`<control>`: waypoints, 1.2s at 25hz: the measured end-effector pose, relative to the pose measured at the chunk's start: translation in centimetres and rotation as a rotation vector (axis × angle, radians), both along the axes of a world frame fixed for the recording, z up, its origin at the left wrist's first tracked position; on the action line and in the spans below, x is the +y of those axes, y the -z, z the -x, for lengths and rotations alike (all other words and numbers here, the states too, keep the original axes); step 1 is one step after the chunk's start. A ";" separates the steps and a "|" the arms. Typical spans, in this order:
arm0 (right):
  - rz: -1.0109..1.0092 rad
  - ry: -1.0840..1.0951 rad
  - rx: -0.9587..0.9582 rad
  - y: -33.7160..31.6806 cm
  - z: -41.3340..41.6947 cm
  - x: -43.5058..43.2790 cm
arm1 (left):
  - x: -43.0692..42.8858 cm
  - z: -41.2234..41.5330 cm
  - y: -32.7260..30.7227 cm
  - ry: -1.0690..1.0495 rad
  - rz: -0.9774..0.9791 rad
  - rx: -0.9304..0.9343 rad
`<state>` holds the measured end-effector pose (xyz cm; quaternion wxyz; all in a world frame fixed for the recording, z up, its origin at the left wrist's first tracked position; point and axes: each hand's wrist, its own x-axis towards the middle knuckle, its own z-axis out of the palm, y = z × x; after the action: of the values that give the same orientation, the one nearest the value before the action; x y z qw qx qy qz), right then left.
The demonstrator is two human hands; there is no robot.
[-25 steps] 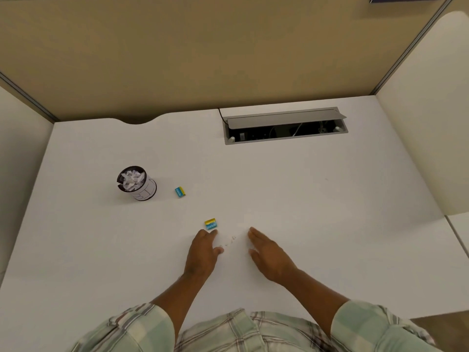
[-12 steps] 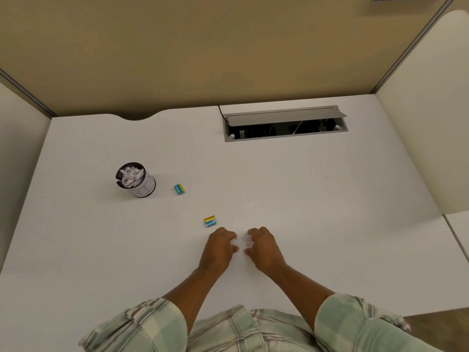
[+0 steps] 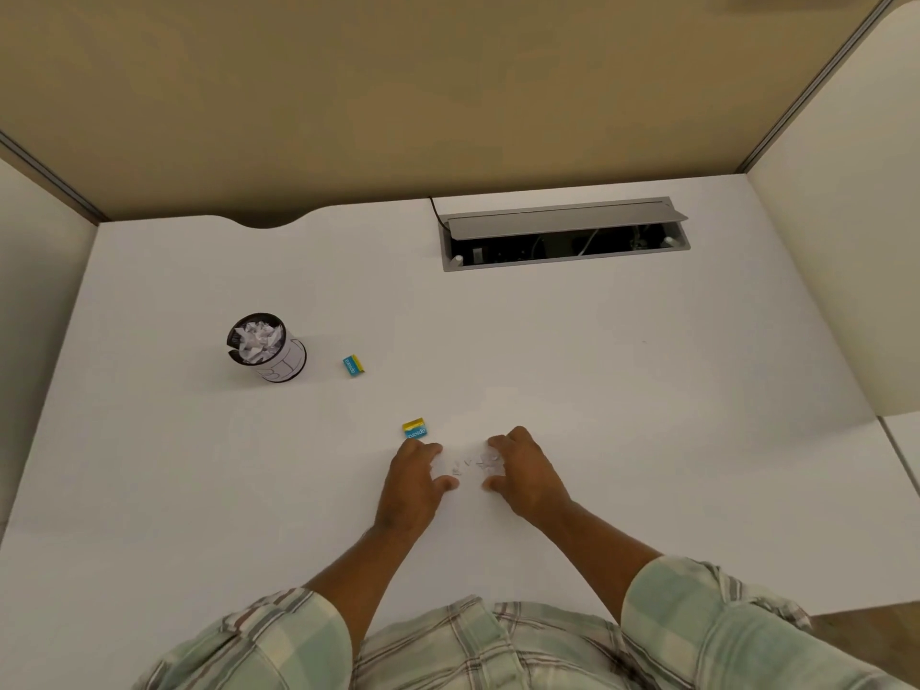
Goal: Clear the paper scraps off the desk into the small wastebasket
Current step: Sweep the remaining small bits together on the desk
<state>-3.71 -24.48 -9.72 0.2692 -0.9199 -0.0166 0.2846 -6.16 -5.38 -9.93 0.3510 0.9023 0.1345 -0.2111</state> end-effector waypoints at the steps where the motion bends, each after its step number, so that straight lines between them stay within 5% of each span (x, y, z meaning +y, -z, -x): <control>1: 0.017 -0.044 -0.008 0.0 0.0 0.3 | -0.6 -0.1 -0.1 0.019 0.006 0.005; 10: 0.090 -0.194 -0.150 0.0 0.4 1.8 | -2.4 -0.7 0.7 0.214 -0.056 -0.046; 20: 0.167 -0.218 -0.073 -0.3 -0.5 2.5 | -1.8 0.1 2.1 0.319 -0.169 -0.080; 26: -0.079 0.264 0.111 -1.0 -0.7 0.6 | -0.1 1.4 1.0 0.228 -0.128 -0.063; 30: -0.420 0.625 0.263 -1.9 -0.5 0.1 | 2.1 1.3 -0.3 -0.104 0.014 -0.050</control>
<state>-3.17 -24.36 -7.82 0.5247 -0.7614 0.2408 0.2950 -7.42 -3.29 -9.61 0.3712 0.8966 0.1710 -0.1707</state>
